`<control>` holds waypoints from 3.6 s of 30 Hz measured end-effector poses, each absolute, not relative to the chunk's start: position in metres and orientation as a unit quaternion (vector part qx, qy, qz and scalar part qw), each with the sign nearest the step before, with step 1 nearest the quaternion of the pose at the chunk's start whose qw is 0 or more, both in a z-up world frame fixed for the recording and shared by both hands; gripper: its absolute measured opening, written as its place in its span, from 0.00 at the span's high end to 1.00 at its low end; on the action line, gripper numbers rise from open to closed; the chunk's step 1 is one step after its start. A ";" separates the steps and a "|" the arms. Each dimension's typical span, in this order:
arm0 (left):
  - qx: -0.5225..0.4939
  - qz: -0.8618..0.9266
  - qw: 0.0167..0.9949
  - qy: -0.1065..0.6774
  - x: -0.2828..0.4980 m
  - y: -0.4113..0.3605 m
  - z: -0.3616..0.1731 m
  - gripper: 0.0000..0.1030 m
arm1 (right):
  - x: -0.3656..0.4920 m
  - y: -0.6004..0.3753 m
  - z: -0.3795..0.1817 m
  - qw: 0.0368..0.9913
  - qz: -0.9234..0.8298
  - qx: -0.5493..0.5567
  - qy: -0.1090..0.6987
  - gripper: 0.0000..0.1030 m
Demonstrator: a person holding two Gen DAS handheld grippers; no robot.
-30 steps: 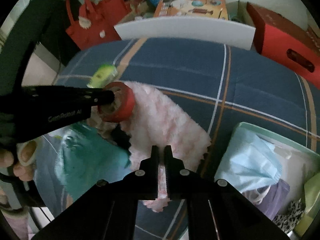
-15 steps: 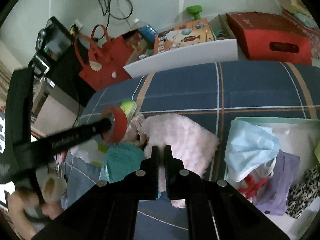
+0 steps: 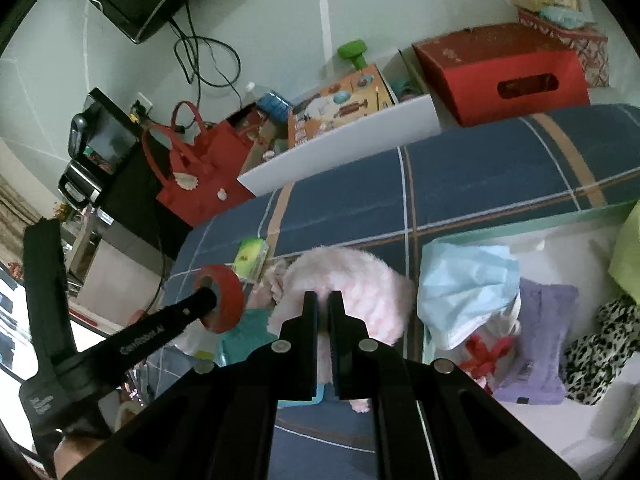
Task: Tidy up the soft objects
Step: 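Lift the pink towel and red tape ring and carry both over the white tray, then open both tools to drop the towel and tape ring into the tray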
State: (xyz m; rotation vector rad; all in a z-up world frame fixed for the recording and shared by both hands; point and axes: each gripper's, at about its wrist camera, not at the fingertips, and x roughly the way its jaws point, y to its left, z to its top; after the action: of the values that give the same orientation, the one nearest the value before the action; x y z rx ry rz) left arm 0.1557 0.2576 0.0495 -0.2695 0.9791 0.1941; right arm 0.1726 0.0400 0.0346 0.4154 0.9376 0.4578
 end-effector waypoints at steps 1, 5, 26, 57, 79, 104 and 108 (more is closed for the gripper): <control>-0.132 0.091 0.869 0.468 0.156 0.258 0.049 0.88 | 0.172 0.039 0.037 0.848 0.218 0.197 0.441 0.96; -0.139 0.082 0.866 0.473 0.159 0.258 0.044 0.88 | 0.169 0.040 0.046 0.855 0.227 0.190 0.425 0.96; -0.119 0.003 0.894 0.432 0.142 0.210 0.089 0.88 | 0.118 -0.033 0.139 0.916 0.195 0.224 0.269 0.96; -0.013 -0.105 0.836 0.538 0.163 0.069 0.002 0.88 | 0.158 -0.102 0.031 0.859 -0.008 0.202 0.470 0.94; 0.002 -0.093 0.828 0.553 0.165 0.066 -0.008 0.85 | 0.170 -0.089 0.007 0.840 -0.045 0.134 0.523 0.84; -0.046 -0.019 0.853 0.519 0.169 0.113 0.023 0.23 | 0.165 -0.087 0.035 0.861 -0.046 0.116 0.492 0.48; -0.050 -0.002 0.857 0.514 0.169 0.120 0.023 0.01 | 0.166 -0.086 0.034 0.861 -0.048 0.112 0.494 0.37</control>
State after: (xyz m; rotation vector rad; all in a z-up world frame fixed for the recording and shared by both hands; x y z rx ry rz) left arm 0.1693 0.1198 0.0225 -0.1041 1.0793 -0.0048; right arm 0.1662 -0.0861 0.0336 0.2346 1.0368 -0.1011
